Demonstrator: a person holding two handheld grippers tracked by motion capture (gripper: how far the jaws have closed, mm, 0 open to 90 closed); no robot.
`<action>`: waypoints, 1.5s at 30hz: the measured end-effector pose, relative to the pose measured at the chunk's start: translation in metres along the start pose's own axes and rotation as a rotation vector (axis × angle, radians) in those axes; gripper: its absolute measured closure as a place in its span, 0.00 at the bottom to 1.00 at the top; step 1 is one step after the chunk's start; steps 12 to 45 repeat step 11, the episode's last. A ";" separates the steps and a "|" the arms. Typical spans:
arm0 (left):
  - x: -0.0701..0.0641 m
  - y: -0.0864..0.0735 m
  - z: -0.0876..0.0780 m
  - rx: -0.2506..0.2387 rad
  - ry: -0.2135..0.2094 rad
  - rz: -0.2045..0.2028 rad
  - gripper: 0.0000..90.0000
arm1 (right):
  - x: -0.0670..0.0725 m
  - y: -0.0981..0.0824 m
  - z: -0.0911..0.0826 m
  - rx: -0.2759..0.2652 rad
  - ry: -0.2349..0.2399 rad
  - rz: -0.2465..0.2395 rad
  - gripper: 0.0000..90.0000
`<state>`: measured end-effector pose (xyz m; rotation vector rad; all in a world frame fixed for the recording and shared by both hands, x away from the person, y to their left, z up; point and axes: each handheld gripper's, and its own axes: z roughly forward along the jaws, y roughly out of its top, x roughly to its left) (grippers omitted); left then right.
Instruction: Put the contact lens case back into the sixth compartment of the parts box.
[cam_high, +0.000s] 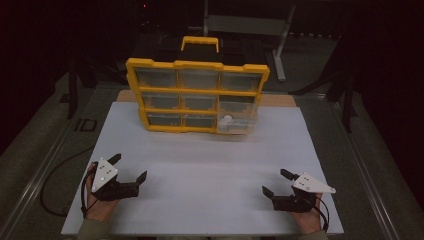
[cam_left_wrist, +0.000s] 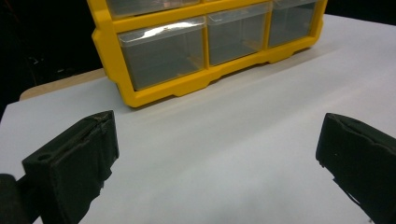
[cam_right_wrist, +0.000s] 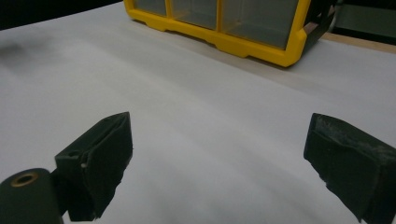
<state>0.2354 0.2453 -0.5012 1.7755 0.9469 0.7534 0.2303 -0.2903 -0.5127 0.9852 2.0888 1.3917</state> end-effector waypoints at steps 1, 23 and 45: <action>0.000 -0.001 0.000 0.000 0.011 0.008 0.00 | 0.000 0.000 0.000 -0.005 -0.003 -0.002 0.09; 0.005 -0.006 -0.003 -0.030 0.046 -0.049 0.00 | -0.002 -0.001 0.001 -0.008 -0.011 -0.003 0.09; 0.005 -0.006 -0.003 -0.030 0.046 -0.049 0.00 | -0.002 -0.001 0.001 -0.008 -0.011 -0.003 0.09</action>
